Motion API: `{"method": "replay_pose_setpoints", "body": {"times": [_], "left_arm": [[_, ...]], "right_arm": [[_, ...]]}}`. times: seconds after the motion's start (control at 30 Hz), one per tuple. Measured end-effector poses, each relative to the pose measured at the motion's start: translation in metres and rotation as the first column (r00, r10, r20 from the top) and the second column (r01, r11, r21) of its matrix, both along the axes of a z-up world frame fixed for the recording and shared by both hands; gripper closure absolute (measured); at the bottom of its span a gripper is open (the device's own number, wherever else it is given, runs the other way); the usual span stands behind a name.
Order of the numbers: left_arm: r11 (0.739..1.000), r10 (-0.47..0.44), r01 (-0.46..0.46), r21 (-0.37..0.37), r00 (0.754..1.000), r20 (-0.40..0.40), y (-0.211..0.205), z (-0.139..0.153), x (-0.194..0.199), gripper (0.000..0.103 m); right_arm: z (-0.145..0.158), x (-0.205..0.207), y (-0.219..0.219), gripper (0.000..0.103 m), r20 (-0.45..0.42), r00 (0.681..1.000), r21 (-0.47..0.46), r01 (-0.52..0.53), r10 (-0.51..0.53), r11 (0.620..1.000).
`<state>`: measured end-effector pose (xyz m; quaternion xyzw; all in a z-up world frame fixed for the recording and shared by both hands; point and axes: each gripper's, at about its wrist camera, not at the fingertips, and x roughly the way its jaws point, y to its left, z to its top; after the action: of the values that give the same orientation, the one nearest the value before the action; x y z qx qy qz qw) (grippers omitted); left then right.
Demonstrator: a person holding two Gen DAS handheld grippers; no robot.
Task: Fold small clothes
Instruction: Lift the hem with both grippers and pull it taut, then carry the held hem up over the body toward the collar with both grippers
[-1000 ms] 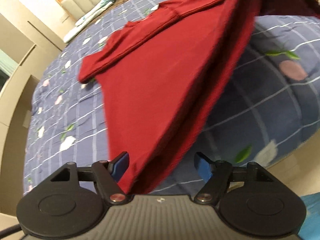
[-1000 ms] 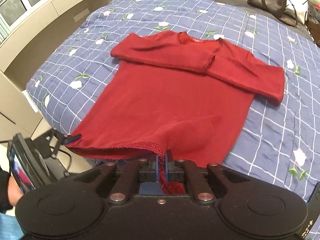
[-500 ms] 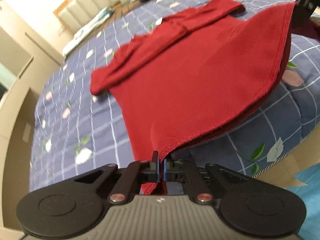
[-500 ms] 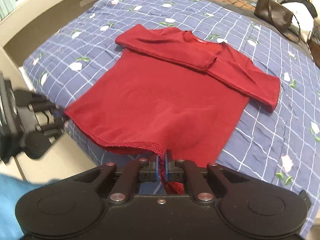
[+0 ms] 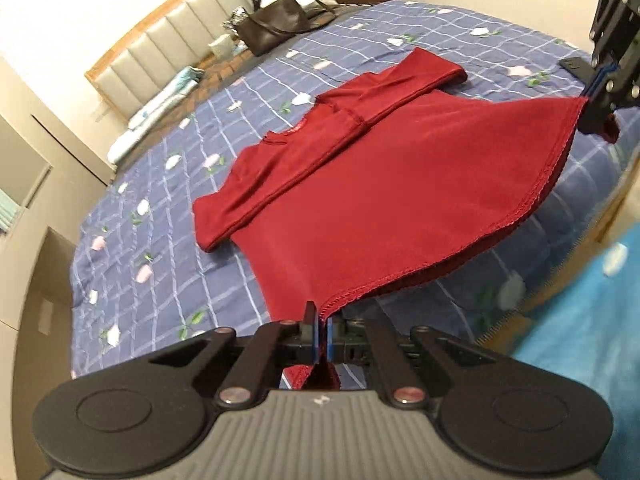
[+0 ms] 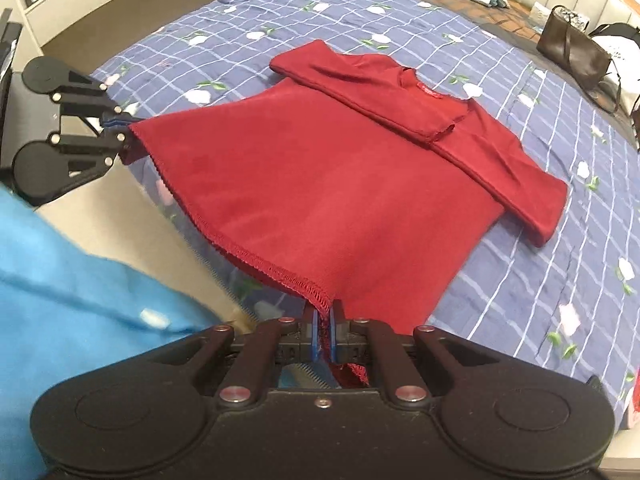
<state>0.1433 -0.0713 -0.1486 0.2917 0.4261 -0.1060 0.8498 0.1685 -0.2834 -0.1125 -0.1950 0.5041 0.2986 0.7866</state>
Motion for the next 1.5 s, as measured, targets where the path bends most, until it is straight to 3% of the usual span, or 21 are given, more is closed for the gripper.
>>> {"method": "replay_pose_setpoints", "body": {"times": [0.23,0.43,0.67,0.9,1.03,1.27,1.5], "left_arm": [[1.0,0.003,-0.005,-0.031,0.998,-0.065,0.009,0.018,-0.015,0.101],[0.999,-0.008,0.005,-0.043,0.998,-0.057,0.014,0.036,0.018,0.101],[0.994,-0.05,0.044,-0.096,0.997,-0.056,0.016,0.064,0.101,0.1],[0.989,-0.071,0.061,-0.138,0.995,-0.068,0.032,0.084,0.225,0.1],[0.985,-0.062,0.042,-0.169,0.991,-0.118,0.039,0.077,0.298,0.1],[0.987,-0.055,0.019,-0.158,0.973,-0.225,0.048,0.026,0.395,0.1],[0.985,-0.023,-0.038,-0.168,0.938,-0.345,0.054,-0.032,0.455,0.1]], "right_arm": [[0.002,-0.019,-0.007,0.098,-0.052,0.997,0.046,0.06,-0.058,0.997],[0.014,0.009,-0.005,0.098,-0.029,0.992,0.091,0.123,-0.121,0.988],[0.041,0.087,-0.007,0.098,0.061,0.977,0.137,0.192,-0.202,0.972],[0.062,0.199,-0.009,0.098,0.131,0.966,0.129,0.208,-0.224,0.97],[0.056,0.27,-0.011,0.098,0.11,0.963,0.123,0.233,-0.247,0.965],[0.01,0.373,-0.005,0.098,0.013,0.963,0.083,0.267,-0.269,0.96],[-0.042,0.424,-0.004,0.098,-0.086,0.942,0.059,0.329,-0.324,0.942]]}}
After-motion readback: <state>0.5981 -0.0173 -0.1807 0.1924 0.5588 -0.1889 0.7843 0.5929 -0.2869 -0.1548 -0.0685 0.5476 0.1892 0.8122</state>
